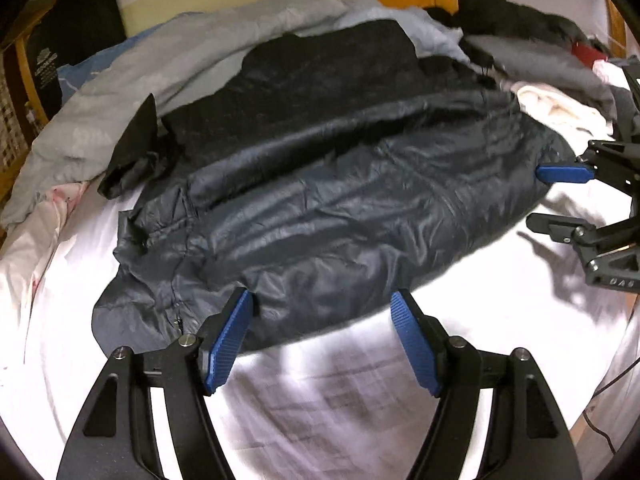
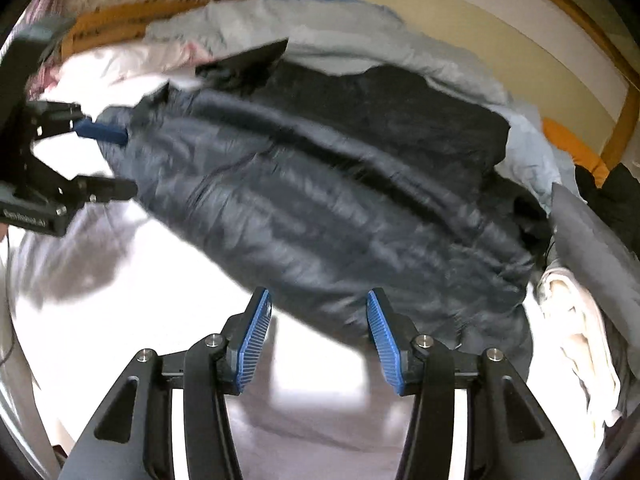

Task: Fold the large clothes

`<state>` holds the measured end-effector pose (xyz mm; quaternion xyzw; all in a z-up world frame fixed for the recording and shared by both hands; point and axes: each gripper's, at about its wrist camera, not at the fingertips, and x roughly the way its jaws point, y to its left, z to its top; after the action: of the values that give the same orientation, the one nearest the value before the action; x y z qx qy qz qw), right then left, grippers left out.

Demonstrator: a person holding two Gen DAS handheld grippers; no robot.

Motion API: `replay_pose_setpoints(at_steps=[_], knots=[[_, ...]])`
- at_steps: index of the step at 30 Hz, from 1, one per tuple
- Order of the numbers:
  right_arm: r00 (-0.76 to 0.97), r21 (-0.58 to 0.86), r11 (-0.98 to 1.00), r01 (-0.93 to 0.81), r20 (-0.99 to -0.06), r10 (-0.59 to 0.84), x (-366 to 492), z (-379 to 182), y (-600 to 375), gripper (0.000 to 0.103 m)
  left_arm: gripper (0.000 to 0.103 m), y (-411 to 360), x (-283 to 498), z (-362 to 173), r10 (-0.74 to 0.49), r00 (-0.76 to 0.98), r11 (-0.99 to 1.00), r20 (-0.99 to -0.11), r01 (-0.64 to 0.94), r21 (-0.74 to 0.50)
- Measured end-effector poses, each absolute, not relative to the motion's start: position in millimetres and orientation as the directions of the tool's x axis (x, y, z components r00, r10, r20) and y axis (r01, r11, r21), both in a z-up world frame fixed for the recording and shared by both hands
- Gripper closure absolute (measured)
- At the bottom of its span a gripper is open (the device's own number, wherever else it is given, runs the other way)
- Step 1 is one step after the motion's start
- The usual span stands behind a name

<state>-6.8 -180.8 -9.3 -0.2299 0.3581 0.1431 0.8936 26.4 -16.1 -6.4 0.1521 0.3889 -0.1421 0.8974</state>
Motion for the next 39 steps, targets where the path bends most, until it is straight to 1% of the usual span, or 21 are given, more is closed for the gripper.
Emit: replay_pose_setpoints(at_steps=[5, 9, 11, 13, 16, 18, 20, 23, 27, 28, 30, 31, 34, 36, 37, 39], knots=[[0.697, -0.369, 0.842, -0.394, -0.717, 0.011, -1.2, -22.1, -178.9, 0.050, 0.031, -18.1, 28.6, -26.8, -0.063, 0.620, 0.910, -0.782, 0.358, 0.210], [0.700, -0.378, 0.854, -0.358, -0.714, -0.022, 5.4, -19.6, -191.9, 0.049, 0.031, -6.3, 39.1, -31.2, 0.013, 0.634, 0.928, -0.773, 0.280, 0.245], [0.705, -0.384, 0.865, -0.323, -0.707, -0.051, 10.7, -17.5, -200.8, 0.049, 0.032, 2.1, 45.3, -30.9, 0.023, 0.633, 0.940, -0.774, 0.249, 0.232], [0.702, -0.380, 0.877, -0.294, -0.708, -0.071, 15.1, -17.4, -210.2, 0.049, 0.036, 7.3, 48.2, -31.8, 0.028, 0.628, 0.944, -0.778, 0.239, 0.227], [0.702, -0.371, 0.892, -0.259, -0.706, -0.090, 18.5, -14.4, -217.6, 0.049, 0.036, 9.4, 46.7, -31.3, 0.051, 0.635, 0.940, -0.771, 0.231, 0.252], [0.721, -0.412, 0.881, -0.233, -0.681, -0.128, 16.7, -12.9, -216.1, 0.049, 0.036, 9.3, 42.6, -31.1, 0.073, 0.646, 0.940, -0.760, 0.209, 0.268], [0.726, -0.424, 0.880, -0.215, -0.671, -0.147, 17.4, -11.8, -217.9, 0.049, 0.036, 16.4, 36.2, -30.7, 0.061, 0.645, 0.949, -0.762, 0.200, 0.245], [0.705, -0.395, 0.896, -0.202, -0.693, -0.147, 22.9, -10.6, -224.8, 0.049, 0.036, 24.3, 30.9, -31.4, 0.082, 0.648, 0.948, -0.757, 0.183, 0.259], [0.697, -0.387, 0.907, -0.167, -0.697, -0.169, 25.7, -8.6, -230.4, 0.049, 0.036, 33.8, 34.3, -28.5, 0.087, 0.639, 0.956, -0.764, 0.163, 0.244], [0.698, -0.393, 0.905, -0.162, -0.694, -0.177, 25.8, -8.6, -230.3, 0.049, 0.033, 34.3, 34.3, -27.9, 0.129, 0.648, 0.949, -0.750, 0.137, 0.282], [0.702, -0.412, 0.898, -0.155, -0.685, -0.194, 25.8, -8.6, -230.1, 0.049, 0.032, 35.6, 34.4, -28.6, 0.219, 0.668, 0.927, -0.711, 0.086, 0.366], [0.701, -0.408, 0.900, -0.150, -0.686, -0.195, 26.0, -8.3, -231.1, 0.049, 0.032, 39.5, 36.4, -29.8, 0.240, 0.666, 0.922, -0.706, 0.070, 0.380], [0.694, -0.400, 0.905, -0.142, -0.692, -0.197, 28.3, -8.6, -234.1, 0.046, 0.030, 58.0, 45.6, -31.8, 0.202, 0.653, 0.950, -0.729, 0.048, 0.307], [0.698, -0.406, 0.904, -0.133, -0.686, -0.206, 29.5, -9.0, -234.9, 0.042, 0.030, 63.9, 49.0, -31.0, 0.169, 0.661, 0.965, -0.731, 0.040, 0.260], [0.694, -0.398, 0.908, -0.132, -0.691, -0.202, 30.3, -9.1, -235.9, 0.042, 0.030, 66.0, 49.4, -30.5, 0.158, 0.665, 0.971, -0.730, 0.028, 0.236], [0.687, -0.367, 0.921, -0.129, -0.703, -0.184, 31.5, -8.5, -239.6, 0.042, 0.030, 73.3, 50.9, -31.2, 0.118, 0.669, 0.989, -0.734, -0.011, 0.149]])
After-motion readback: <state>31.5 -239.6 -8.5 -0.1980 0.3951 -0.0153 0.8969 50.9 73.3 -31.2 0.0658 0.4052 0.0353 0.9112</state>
